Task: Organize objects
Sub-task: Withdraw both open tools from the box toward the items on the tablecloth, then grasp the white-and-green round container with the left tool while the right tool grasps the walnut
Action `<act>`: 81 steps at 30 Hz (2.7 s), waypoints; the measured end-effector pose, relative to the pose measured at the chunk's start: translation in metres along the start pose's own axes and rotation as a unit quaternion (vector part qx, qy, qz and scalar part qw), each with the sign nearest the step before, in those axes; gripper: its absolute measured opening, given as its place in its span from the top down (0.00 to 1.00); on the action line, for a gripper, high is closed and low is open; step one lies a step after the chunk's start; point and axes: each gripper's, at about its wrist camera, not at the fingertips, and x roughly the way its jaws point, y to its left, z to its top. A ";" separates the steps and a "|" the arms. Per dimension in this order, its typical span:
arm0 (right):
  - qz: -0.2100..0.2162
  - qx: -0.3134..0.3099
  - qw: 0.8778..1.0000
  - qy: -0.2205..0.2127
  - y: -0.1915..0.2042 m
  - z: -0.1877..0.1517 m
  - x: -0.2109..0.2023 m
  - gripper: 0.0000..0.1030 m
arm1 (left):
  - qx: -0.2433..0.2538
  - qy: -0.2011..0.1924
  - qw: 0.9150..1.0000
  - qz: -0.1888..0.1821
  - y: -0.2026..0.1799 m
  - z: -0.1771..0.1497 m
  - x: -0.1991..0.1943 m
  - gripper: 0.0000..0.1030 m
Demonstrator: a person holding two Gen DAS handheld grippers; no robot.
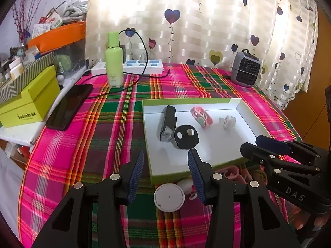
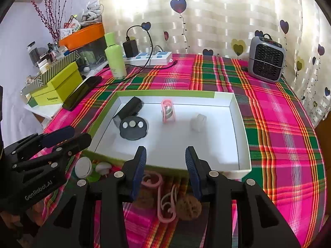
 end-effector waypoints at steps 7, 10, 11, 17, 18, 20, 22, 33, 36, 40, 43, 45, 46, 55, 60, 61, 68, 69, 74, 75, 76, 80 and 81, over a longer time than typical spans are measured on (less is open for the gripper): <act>0.003 0.008 1.000 -0.006 -0.006 -0.013 -0.010 0.61 | -0.001 -0.005 1.000 -0.009 0.005 -0.013 -0.009 0.58; -0.004 0.004 1.000 -0.011 -0.010 -0.020 -0.013 0.61 | -0.003 -0.006 1.000 -0.021 0.011 -0.020 -0.013 0.58; -0.006 0.004 1.000 -0.011 -0.012 -0.022 -0.015 0.61 | -0.003 -0.007 1.000 -0.021 0.013 -0.022 -0.014 0.57; 0.011 0.009 1.000 -0.014 -0.019 -0.035 -0.019 0.61 | -0.012 0.000 0.999 -0.041 0.023 -0.038 -0.016 0.53; 0.010 0.008 1.000 -0.012 -0.018 -0.037 -0.019 0.61 | -0.011 0.000 0.999 -0.043 0.023 -0.040 -0.016 0.53; 0.012 0.006 1.000 -0.013 -0.019 -0.040 -0.019 0.61 | -0.010 0.000 0.999 -0.046 0.023 -0.044 -0.017 0.53; 0.013 0.006 1.000 -0.011 -0.019 -0.042 -0.019 0.61 | -0.009 0.001 0.999 -0.052 0.023 -0.047 -0.016 0.53; 0.024 0.012 1.000 -0.013 -0.025 -0.054 -0.023 0.61 | -0.003 0.012 0.998 -0.068 0.017 -0.049 -0.006 0.52; 0.024 0.014 1.000 -0.012 -0.027 -0.056 -0.024 0.61 | -0.002 0.014 0.998 -0.069 0.015 -0.049 -0.003 0.52; 0.028 0.014 0.999 -0.011 -0.028 -0.059 -0.024 0.61 | 0.000 0.020 0.998 -0.065 0.013 -0.047 0.003 0.52; 0.023 0.013 1.000 -0.009 -0.030 -0.060 -0.023 0.61 | 0.004 0.019 0.998 -0.062 0.010 -0.044 0.007 0.52; 0.017 0.015 1.000 -0.007 -0.032 -0.060 -0.021 0.61 | 0.004 0.019 0.998 -0.062 0.009 -0.044 0.009 0.52; 0.013 0.018 1.000 -0.006 -0.033 -0.059 -0.020 0.61 | 0.003 0.021 0.998 -0.064 0.009 -0.043 0.011 0.52; 0.006 0.023 1.000 -0.005 -0.038 -0.056 -0.015 0.61 | -0.010 0.028 0.997 -0.067 0.012 -0.044 0.016 0.52; 0.012 0.022 1.000 0.000 -0.036 -0.054 -0.011 0.61 | -0.011 0.031 0.997 -0.068 0.013 -0.045 0.019 0.52; 0.012 0.021 1.000 0.000 -0.036 -0.054 -0.010 0.61 | -0.012 0.031 0.997 -0.068 0.014 -0.045 0.019 0.52; 0.026 0.036 0.999 0.006 -0.040 -0.052 -0.006 0.61 | -0.019 0.034 0.997 -0.069 0.016 -0.044 0.021 0.52; 0.028 0.037 0.999 0.008 -0.040 -0.052 -0.005 0.61 | -0.019 0.034 0.997 -0.070 0.016 -0.044 0.021 0.53; 0.037 0.042 0.998 0.012 -0.041 -0.053 -0.003 0.61 | -0.019 0.034 0.997 -0.072 0.016 -0.045 0.020 0.64; 0.039 0.043 0.998 0.012 -0.042 -0.053 -0.003 0.61 | -0.018 0.033 0.997 -0.072 0.016 -0.044 0.020 0.65; 0.040 0.044 0.998 0.012 -0.041 -0.053 -0.004 0.61 | -0.017 0.033 0.997 -0.072 0.015 -0.044 0.020 0.66; 0.044 0.041 0.998 0.011 -0.040 -0.054 -0.004 0.65 | -0.015 0.032 0.997 -0.073 0.015 -0.044 0.019 0.69; 0.045 0.041 0.998 0.011 -0.040 -0.054 -0.004 0.66 | -0.015 0.031 0.997 -0.072 0.015 -0.044 0.019 0.69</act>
